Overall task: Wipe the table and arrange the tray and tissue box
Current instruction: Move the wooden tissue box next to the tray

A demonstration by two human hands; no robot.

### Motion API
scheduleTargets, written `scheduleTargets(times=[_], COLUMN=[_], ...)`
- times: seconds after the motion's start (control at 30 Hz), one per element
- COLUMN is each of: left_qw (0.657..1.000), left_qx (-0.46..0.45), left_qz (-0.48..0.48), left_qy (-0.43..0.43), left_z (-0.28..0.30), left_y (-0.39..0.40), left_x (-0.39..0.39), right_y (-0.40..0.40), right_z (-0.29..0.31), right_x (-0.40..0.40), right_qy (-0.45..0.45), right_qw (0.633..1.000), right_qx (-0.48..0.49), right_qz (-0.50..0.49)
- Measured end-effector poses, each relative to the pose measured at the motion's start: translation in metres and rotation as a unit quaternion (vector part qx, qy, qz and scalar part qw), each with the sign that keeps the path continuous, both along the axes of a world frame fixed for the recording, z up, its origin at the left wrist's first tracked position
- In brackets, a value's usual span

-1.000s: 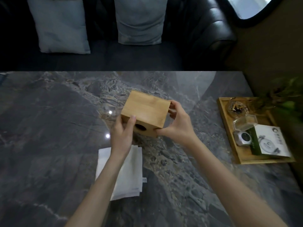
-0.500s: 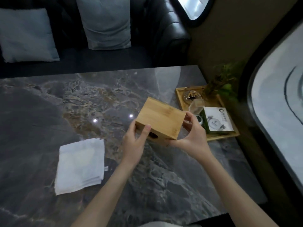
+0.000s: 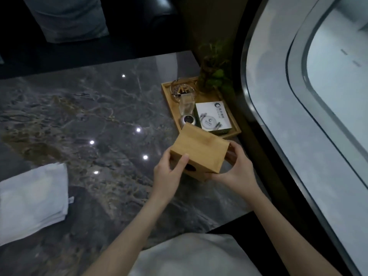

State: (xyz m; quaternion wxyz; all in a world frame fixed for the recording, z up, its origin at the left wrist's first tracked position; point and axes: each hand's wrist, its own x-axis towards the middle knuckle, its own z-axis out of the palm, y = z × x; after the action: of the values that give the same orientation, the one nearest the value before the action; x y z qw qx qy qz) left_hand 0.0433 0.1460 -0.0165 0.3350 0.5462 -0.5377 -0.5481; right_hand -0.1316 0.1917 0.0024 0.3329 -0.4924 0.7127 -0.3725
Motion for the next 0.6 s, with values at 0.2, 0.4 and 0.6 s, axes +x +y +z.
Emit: scheduleTargets(times=[0.2,0.4,0.6], left_qw=[1.000,0.999,0.997], left_qx=[0.000,-0.003,0.007], left_qz=[-0.016,-0.043,-0.059], left_qy=[-0.014,-0.024,-0.040], left_z=[-0.008,-0.015,-0.025], left_y=[0.016,0.028,0.032], left_x=[-0.022,-0.035,-0.044], right_y=[0.020,0.034,0.040], right_z=[-0.008,-0.017,-0.031], right_x=[-0.022,-0.042,-0.053], right_qy=[-0.023,-0.017,-0.031], right_qw=[1.000,1.000,0.999], right_qx=[0.001,-0.004,0.001], right_qz=[-0.002,0.007,0.009])
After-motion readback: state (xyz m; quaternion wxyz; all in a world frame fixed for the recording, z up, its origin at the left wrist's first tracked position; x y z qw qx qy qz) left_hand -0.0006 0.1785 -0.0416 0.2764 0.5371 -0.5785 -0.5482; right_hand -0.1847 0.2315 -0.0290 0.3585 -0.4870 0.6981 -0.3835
